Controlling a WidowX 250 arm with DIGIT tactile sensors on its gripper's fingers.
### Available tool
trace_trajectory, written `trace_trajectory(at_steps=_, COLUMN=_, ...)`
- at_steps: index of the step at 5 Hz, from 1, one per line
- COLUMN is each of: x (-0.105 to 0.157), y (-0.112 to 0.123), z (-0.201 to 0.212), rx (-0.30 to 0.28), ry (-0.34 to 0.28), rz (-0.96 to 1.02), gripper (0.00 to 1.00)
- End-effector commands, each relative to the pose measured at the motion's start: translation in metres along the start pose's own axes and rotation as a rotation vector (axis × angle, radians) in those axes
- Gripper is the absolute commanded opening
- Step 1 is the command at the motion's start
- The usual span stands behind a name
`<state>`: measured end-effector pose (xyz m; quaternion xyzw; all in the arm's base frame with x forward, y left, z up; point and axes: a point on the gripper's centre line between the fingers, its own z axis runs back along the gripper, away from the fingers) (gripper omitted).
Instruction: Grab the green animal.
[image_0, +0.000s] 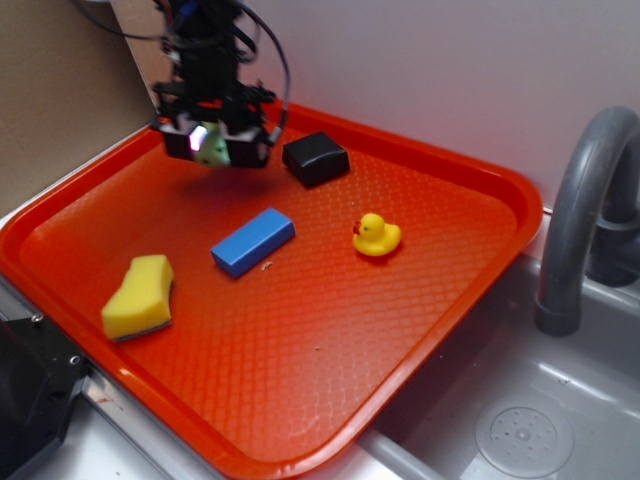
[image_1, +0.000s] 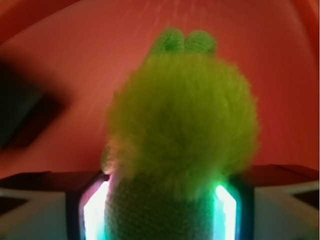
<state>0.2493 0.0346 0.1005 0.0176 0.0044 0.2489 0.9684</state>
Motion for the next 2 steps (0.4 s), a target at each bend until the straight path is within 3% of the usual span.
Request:
trace_trajectory(at_steps=1, x=-0.010, y=0.033, z=0.109, rx=-0.180, ry=-0.112, rz=-0.094, gripper=0.00)
trace_trajectory(at_steps=2, x=0.004, y=0.043, z=0.156, rx=-0.235, ry=-0.097, rz=-0.129, gripper=0.00)
